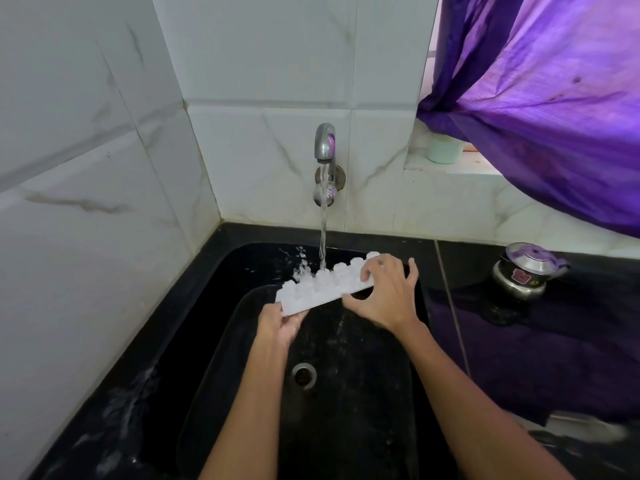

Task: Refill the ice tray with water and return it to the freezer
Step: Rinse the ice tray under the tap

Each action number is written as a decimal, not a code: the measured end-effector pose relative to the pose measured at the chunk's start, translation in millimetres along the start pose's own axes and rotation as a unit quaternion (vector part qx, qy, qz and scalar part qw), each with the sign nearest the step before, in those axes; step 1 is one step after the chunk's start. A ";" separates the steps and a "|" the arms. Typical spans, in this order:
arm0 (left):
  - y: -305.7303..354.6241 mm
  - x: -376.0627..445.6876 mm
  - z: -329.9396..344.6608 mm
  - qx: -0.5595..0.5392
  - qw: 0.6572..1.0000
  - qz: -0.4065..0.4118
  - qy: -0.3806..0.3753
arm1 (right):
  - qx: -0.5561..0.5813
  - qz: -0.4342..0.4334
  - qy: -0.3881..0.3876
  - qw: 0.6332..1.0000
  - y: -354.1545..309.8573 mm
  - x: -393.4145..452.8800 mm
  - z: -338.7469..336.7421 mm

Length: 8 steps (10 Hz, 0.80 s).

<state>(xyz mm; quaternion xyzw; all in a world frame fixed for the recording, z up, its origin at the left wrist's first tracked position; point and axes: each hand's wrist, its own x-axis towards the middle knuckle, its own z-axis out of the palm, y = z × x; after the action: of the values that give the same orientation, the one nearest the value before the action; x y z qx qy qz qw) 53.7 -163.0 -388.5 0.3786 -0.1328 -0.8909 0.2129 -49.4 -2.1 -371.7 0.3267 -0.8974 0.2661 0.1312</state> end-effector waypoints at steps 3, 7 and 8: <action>-8.3 -18.3 30.6 -0.172 0.978 0.011 -0.113 | 0.013 -0.158 -0.232 0.960 -89.1 22.2 25.3; 3.2 -3.9 -1.9 0.040 0.989 0.102 -0.099 | -0.094 0.019 -0.265 0.960 -24.8 52.6 21.0; 3.0 -7.6 -5.9 0.052 0.990 0.099 -0.090 | -0.102 0.146 -0.288 0.941 -11.4 51.7 16.4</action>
<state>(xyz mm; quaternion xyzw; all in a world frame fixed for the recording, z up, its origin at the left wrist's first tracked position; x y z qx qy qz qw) 63.5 -162.4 -386.6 0.2923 -0.2342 -0.8878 0.2674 -81.8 -45.3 -359.6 0.2397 -0.9570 0.0836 -0.1403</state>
